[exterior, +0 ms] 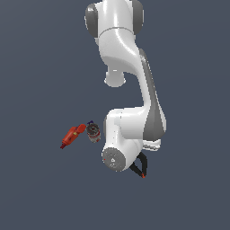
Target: Pick up a designated object from a clutter of objects.
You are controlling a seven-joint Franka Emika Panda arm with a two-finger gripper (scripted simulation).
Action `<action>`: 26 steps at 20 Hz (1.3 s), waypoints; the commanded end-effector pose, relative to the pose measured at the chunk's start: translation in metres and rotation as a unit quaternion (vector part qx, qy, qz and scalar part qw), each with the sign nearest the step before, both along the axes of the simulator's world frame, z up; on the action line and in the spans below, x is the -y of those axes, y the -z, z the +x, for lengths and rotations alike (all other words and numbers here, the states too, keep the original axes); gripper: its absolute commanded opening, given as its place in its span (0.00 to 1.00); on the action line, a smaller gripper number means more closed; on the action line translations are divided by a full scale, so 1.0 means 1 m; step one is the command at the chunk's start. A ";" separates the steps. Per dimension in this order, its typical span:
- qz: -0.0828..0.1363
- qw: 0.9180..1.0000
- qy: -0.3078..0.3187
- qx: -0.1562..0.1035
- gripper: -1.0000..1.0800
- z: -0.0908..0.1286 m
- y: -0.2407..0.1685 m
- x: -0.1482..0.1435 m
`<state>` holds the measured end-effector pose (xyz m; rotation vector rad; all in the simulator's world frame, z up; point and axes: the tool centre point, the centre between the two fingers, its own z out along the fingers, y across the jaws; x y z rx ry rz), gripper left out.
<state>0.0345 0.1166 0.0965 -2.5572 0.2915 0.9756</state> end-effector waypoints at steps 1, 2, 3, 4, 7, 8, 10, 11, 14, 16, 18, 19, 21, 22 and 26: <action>0.000 1.000 0.000 0.000 0.62 -0.004 0.004 -0.003; 0.000 1.000 0.000 0.000 0.62 -0.004 0.005 -0.003; 0.000 1.000 0.000 0.000 0.62 -0.005 0.006 -0.004; 0.001 1.000 0.000 0.000 0.62 -0.005 0.007 -0.004; 0.001 1.000 0.000 0.000 0.00 -0.005 0.007 -0.005; 0.001 1.000 0.000 0.000 0.00 -0.005 0.007 -0.005; 0.001 1.000 0.000 0.000 0.00 -0.005 0.007 -0.005; 0.001 1.000 0.000 0.000 0.00 -0.005 0.007 -0.005; 0.001 1.000 0.000 0.000 0.00 -0.005 0.007 -0.005; 0.001 1.000 0.000 0.000 0.00 -0.005 0.007 -0.005; 0.001 1.000 0.000 0.000 0.00 -0.005 0.007 -0.004; 0.001 1.000 0.000 0.000 0.00 -0.005 0.006 -0.005; 0.001 1.000 0.000 0.000 0.00 -0.006 0.003 -0.005; 0.001 1.000 0.000 0.000 0.00 -0.007 0.001 -0.005; 0.001 1.000 0.000 0.000 0.00 -0.011 -0.014 -0.007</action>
